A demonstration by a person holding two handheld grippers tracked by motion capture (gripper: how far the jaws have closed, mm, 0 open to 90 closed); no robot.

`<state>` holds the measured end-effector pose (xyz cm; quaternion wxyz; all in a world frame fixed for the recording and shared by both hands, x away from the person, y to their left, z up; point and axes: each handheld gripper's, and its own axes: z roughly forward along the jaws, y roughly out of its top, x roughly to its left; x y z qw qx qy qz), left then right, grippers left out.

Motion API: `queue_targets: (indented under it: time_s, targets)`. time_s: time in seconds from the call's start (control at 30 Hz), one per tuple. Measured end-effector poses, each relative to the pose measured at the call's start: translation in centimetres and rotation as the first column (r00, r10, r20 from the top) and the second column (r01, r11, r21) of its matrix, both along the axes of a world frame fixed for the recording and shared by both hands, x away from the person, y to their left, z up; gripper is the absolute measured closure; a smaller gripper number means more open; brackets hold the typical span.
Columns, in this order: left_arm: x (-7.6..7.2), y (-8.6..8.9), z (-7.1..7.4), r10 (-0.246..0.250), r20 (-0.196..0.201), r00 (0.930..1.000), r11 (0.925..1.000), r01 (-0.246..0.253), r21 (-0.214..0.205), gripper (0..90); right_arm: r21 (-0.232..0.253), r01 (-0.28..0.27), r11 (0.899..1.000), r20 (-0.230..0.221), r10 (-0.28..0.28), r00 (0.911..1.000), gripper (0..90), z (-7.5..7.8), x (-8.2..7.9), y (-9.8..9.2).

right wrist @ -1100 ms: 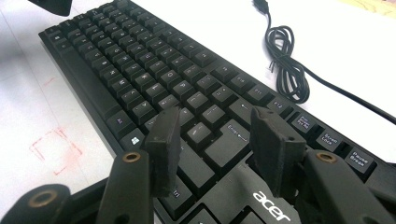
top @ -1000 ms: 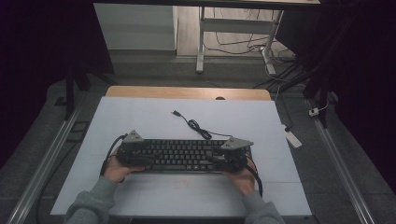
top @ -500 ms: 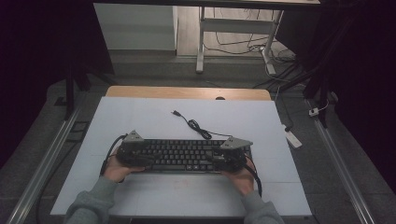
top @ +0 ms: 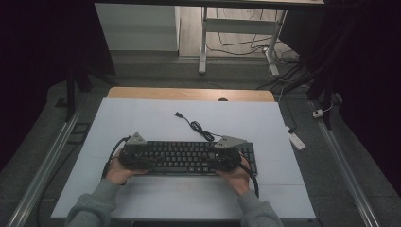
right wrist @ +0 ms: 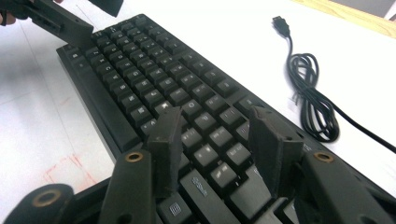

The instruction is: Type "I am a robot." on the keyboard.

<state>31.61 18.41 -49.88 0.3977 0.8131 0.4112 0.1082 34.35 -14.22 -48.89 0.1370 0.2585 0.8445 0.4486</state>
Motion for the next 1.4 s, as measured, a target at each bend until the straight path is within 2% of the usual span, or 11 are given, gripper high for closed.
queue_targets:
  time_s: [0.23,0.53,1.17,1.4]
  targets:
    - [0.0,0.0,0.0,-0.003,0.001,1.0,1.0,0.003,0.002,23.8,-0.018,-0.032,0.999,-0.013,0.031,0.9994,68.4,0.0,0.5,1.7]
    - [0.0,0.1,0.0,-0.005,-0.005,1.0,0.9999,0.005,-0.011,23.8,-0.041,-0.058,0.997,-0.065,0.055,0.9963,89.2,-0.8,1.3,2.9]
    - [0.1,0.1,-0.2,-0.011,-0.013,0.9999,0.9999,0.011,-0.003,23.8,-0.087,-0.038,0.995,-0.089,0.03,0.9956,89.3,-1.9,2.7,5.4]
    - [0.1,0.0,-0.2,-0.013,-0.013,0.9998,0.9999,0.013,0.0,23.9,-0.109,-0.028,0.994,-0.082,0.019,0.9965,89.3,-2.1,3.0,5.9]
